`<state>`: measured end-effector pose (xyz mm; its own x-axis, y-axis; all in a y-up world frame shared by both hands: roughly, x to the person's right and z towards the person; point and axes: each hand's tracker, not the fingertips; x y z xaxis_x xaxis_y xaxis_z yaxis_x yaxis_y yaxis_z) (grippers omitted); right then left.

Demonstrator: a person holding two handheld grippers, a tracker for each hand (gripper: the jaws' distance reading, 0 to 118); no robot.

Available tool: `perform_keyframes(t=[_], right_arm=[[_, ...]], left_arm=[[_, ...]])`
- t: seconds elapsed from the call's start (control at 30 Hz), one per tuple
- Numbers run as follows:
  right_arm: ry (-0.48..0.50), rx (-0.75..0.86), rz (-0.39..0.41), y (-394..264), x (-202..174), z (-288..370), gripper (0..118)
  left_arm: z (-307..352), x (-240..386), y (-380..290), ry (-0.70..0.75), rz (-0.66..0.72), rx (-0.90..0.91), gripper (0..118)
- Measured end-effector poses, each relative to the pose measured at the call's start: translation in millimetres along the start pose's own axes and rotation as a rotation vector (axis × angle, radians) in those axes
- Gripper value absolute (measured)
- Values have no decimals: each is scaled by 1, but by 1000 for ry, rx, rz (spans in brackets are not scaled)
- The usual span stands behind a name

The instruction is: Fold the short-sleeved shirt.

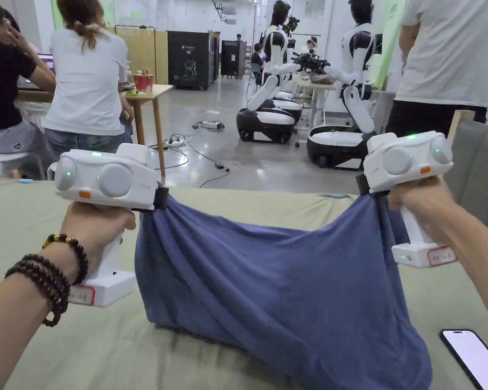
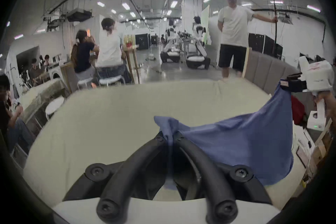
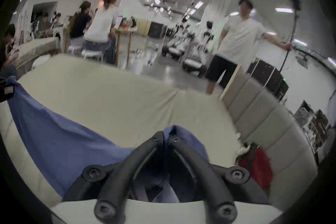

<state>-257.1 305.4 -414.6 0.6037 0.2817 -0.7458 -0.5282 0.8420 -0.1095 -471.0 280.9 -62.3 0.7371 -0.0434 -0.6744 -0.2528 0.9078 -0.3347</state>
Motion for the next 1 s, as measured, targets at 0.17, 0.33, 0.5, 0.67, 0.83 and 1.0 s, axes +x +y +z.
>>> perform_keyframes(t=[0.17,0.33,0.5,0.67,0.83,1.0], right_arm=[[-85,169,-47,86,39,41,4],[-123,296,-89,153,64,80,4],[-165,385,-127,196,78,107,4],[-179,418,-175,218,88,116,4],[-189,427,-189,210,86,115,4],[-179,409,-204,197,85,106,4]], left_arm=[[9,2,90,34,-19,113,3],[19,-2,146,79,-20,183,3],[22,-11,177,146,-10,222,3],[17,-20,196,175,-13,232,3],[11,-19,201,191,-1,242,3],[5,-12,193,180,-23,250,3]])
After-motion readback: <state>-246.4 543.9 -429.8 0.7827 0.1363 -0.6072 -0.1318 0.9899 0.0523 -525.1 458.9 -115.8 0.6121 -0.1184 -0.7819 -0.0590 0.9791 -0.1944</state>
